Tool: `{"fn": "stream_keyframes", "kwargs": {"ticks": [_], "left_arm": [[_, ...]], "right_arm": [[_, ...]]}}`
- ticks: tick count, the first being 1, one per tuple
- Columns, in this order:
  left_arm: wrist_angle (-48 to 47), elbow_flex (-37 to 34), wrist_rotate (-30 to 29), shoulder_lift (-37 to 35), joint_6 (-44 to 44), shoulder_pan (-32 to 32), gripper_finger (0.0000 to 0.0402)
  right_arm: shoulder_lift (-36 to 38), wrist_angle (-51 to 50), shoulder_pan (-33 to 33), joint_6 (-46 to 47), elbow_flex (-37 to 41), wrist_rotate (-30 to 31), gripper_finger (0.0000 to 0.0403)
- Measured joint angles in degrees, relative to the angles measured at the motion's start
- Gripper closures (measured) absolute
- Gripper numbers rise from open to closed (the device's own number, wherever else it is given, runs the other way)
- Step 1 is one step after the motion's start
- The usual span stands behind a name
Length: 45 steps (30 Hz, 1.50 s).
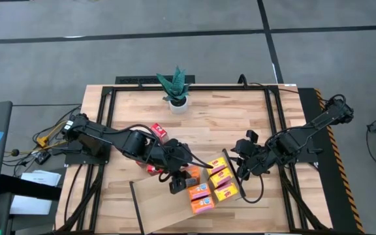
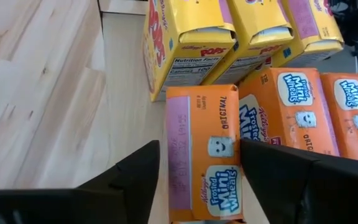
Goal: Stack cereal on shelf
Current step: Put the orange cereal box on the shelf aligned with the orange cereal boxes
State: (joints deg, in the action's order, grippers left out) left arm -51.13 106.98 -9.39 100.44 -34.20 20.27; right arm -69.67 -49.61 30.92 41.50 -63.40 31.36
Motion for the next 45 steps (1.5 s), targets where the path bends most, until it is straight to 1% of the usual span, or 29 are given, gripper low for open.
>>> {"fn": "stream_keyframes", "kwargs": {"ticks": [5,12,16,18,19,22,23,26,30,35,37,42,45], "left_arm": [[1.9,0.0,0.5,0.0,-0.1,-0.2,0.0173],[1.4,2.1,2.1,-0.4,-0.8,-0.3,0.0169],[-2.6,5.2,1.6,-0.4,-0.9,-0.3,0.0169],[-6.5,7.2,-0.9,-0.4,-1.6,0.0,0.0171],[-9.3,8.1,-3.2,-0.4,-1.9,0.4,0.0175],[-17.7,9.7,-12.3,-0.4,-2.9,2.2,0.0195],[-19.3,9.7,-14.0,-0.4,-3.9,2.8,0.0206],[-22.0,9.6,-14.4,-0.3,-7.6,4.4,0.0247],[-22.0,7.7,-15.1,0.0,-10.4,7.0,0.0313],[-18.3,4.3,-15.0,0.0,-12.1,8.9,0.0388],[-17.7,3.6,-15.3,0.0,-13.1,9.4,0.0396],[-14.7,1.2,-17.3,0.0,-15.0,9.5,0.0391],[-10.8,-0.5,-17.0,-0.1,-15.1,9.4,0.0395]], "right_arm": [[0.0,0.0,0.0,0.0,0.0,0.0,0.0224],[0.0,0.0,0.0,0.0,0.0,0.0,0.0225],[0.0,0.0,0.0,0.0,0.0,0.0,0.023],[0.0,0.0,0.0,0.0,0.0,0.0,0.0232],[0.0,0.0,0.0,0.0,0.0,0.0,0.0233],[0.0,0.0,0.0,0.0,0.0,0.0,0.0234],[0.0,0.0,0.0,0.0,0.0,0.0,0.0234],[0.0,0.0,0.0,-0.1,0.0,0.0,0.0233],[0.0,0.0,0.0,-0.2,0.0,0.0,0.0229],[0.0,0.0,0.0,-1.3,0.0,-0.1,0.0227],[0.0,0.0,0.0,-1.4,0.0,-0.1,0.0229],[0.0,0.0,0.0,-1.5,0.0,-0.1,0.0235],[0.0,0.0,0.0,-1.5,0.0,-0.2,0.0237]]}}
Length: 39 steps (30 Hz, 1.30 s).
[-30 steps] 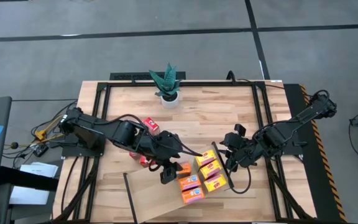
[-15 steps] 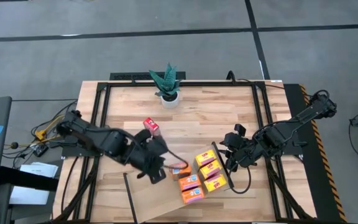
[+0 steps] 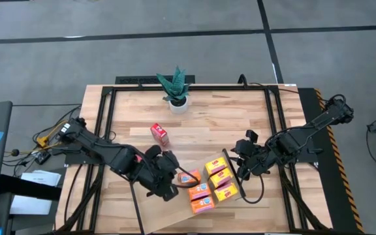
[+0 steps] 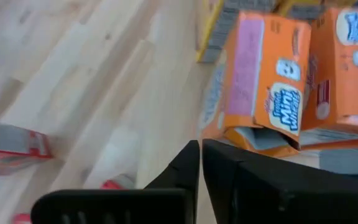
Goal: Stack cereal on shelf
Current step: Put the orange cereal box on the shelf aligned with the orange cereal boxes
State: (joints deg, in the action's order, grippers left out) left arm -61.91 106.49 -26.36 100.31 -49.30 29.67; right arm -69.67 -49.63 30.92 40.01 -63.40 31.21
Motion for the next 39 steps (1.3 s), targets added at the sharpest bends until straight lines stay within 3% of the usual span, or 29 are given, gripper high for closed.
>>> {"fn": "stream_keyframes", "kwargs": {"ticks": [15,31,39], "left_arm": [[6.4,-0.9,0.5,0.1,0.1,-0.1,0.04],[6.6,-0.9,1.6,0.0,0.5,-0.1,0.0401],[4.7,-0.9,1.8,-3.7,1.0,-0.1,0.0401]], "right_arm": [[0.0,0.0,0.1,0.0,0.0,-0.9,0.0234],[0.0,0.1,0.1,0.0,0.0,-1.2,0.0229],[0.1,1.1,0.4,-3.9,-2.4,-3.5,0.0245]]}}
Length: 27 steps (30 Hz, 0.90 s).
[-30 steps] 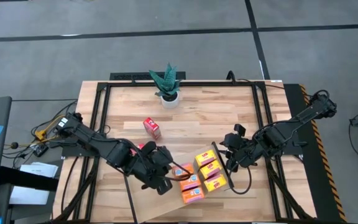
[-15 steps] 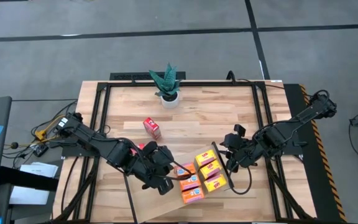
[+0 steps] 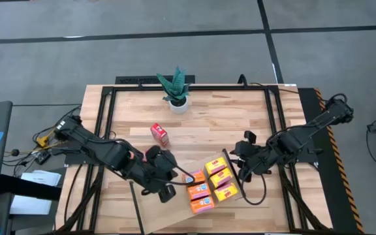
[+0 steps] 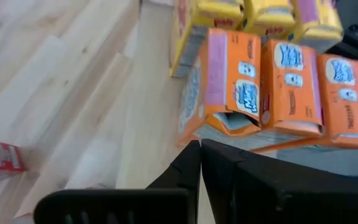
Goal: Stack cereal on shelf
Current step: Put the orange cereal box on the shelf aligned with the orange cereal boxes, then put the top red cereal box on the shelf
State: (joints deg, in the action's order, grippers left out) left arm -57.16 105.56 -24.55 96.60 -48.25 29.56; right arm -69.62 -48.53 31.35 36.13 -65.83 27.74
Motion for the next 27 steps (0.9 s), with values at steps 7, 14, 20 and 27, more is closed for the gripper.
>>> {"fn": "stream_keyframes", "kwargs": {"ticks": [7,14,20,27], "left_arm": [[-0.8,0.0,-2.9,-2.4,3.1,0.0,0.04],[-13.9,0.0,-9.8,-5.7,10.6,-3.3,0.0395],[-18.3,0.0,-5.7,-7.0,30.1,-10.8,0.033],[-21.5,0.0,1.6,-5.3,49.1,-22.2,0.0196]], "right_arm": [[0.1,-0.5,0.5,-6.1,-6.8,0.6,0.0296],[0.1,-5.9,0.4,-6.6,-8.5,0.8,0.033],[0.0,-8.5,0.4,-4.3,-8.5,0.7,0.0321],[0.0,-8.3,0.4,-2.4,-8.4,0.7,0.0266]]}}
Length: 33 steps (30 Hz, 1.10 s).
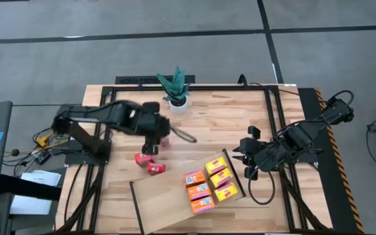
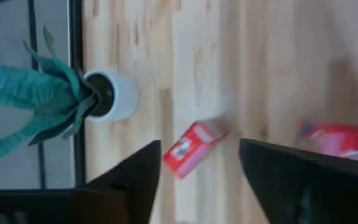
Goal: Stack cereal on shelf
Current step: Put the top red cereal box on the shelf
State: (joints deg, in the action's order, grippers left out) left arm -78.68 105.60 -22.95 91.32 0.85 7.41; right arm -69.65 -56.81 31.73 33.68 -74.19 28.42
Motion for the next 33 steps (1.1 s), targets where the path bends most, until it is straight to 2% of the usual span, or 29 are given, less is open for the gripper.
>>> {"fn": "stream_keyframes", "kwargs": {"ticks": [4,8,14,18,23,33], "left_arm": [[-3.5,0.0,3.5,1.1,6.4,-6.2,0.0136],[-0.9,-2.6,7.1,1.3,12.7,-11.2,0.0108],[3.5,-11.1,9.6,1.3,20.8,-15.1,0.0104],[8.7,-17.4,12.0,1.3,24.1,-15.5,0.0104],[15.6,-23.9,12.2,1.3,28.2,-15.5,0.0104],[21.2,-31.4,14.5,1.2,31.3,-17.1,0.0104]], "right_arm": [[0.0,0.0,0.0,1.3,0.6,0.0,0.023],[-0.2,0.0,0.0,1.9,0.6,0.0,0.0203],[-0.2,0.0,-0.4,1.9,0.6,0.1,0.0188],[-0.2,0.0,-0.4,1.9,0.6,0.2,0.0195],[-0.2,-0.1,-0.4,1.9,0.6,0.2,0.0206],[-0.2,-0.2,-0.4,1.9,0.6,0.3,0.0219]]}}
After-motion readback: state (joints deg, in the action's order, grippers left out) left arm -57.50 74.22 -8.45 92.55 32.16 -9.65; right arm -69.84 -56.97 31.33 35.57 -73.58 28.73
